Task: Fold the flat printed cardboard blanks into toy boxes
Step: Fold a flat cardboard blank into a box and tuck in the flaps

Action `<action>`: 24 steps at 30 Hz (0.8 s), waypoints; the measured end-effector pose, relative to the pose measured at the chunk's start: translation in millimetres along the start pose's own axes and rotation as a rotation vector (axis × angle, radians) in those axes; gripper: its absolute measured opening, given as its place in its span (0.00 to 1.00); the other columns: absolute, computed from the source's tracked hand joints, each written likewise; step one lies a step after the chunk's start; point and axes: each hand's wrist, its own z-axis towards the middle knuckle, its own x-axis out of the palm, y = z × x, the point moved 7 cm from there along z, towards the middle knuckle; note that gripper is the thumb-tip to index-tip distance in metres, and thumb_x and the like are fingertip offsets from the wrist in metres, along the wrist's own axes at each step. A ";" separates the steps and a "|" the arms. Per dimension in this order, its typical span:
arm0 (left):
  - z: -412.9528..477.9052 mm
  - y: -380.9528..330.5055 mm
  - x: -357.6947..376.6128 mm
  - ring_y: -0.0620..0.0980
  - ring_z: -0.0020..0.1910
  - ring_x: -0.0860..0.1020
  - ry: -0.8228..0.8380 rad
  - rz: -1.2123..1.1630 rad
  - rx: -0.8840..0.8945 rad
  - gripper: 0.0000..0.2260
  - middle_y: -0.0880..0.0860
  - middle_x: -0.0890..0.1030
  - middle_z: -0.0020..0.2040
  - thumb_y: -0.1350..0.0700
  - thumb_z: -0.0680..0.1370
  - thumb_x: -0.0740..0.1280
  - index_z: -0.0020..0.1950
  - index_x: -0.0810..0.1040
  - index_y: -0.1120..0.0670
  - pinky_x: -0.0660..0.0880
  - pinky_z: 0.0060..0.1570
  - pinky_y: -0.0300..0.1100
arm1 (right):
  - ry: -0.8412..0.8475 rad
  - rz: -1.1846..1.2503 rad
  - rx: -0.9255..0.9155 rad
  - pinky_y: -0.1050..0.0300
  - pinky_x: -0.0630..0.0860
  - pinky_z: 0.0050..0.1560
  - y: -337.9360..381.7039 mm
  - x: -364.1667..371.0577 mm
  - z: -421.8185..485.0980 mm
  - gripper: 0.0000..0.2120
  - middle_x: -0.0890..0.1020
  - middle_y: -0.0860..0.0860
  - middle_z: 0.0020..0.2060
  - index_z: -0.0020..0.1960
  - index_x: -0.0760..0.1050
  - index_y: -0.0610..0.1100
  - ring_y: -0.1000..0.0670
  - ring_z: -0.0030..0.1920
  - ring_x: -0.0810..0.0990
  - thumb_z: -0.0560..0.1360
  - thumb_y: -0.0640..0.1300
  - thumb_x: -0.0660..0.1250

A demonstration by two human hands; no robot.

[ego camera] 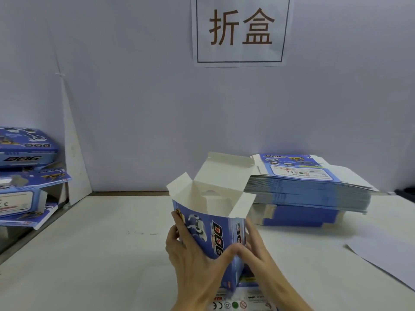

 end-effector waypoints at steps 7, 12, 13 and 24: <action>8.1 8.8 2.7 0.30 0.55 0.65 0.108 -0.271 0.040 0.39 0.38 0.60 0.52 0.39 0.66 0.67 0.68 0.44 0.28 0.74 0.53 0.32 | 0.008 -0.116 0.069 0.63 0.79 0.50 -12.7 -4.5 -7.9 0.50 0.77 0.65 0.58 0.74 0.54 0.63 0.61 0.57 0.78 0.60 0.58 0.80; 14.6 15.2 0.7 0.35 0.54 0.77 0.381 -0.432 0.013 0.32 0.40 0.77 0.57 0.37 0.64 0.70 0.68 0.68 0.37 0.77 0.44 0.29 | -0.086 -0.009 0.050 0.58 0.81 0.46 -1.7 -15.7 -4.0 0.44 0.82 0.56 0.55 0.71 0.66 0.52 0.51 0.54 0.83 0.59 0.56 0.78; 11.5 16.4 4.1 0.38 0.52 0.80 0.439 -0.471 -0.018 0.34 0.41 0.81 0.54 0.38 0.63 0.71 0.68 0.69 0.40 0.78 0.43 0.32 | -0.093 -0.016 0.037 0.59 0.81 0.45 1.9 -16.0 -4.6 0.44 0.82 0.56 0.56 0.71 0.65 0.52 0.51 0.54 0.83 0.59 0.57 0.78; 7.3 4.2 -8.2 0.56 0.28 0.78 0.320 -0.553 -0.007 0.17 0.61 0.79 0.30 0.45 0.71 0.68 0.43 0.79 0.60 0.76 0.29 0.41 | -0.133 -0.032 -0.050 0.57 0.81 0.49 19.5 -20.5 -10.9 0.44 0.82 0.58 0.55 0.73 0.62 0.57 0.51 0.53 0.83 0.61 0.59 0.75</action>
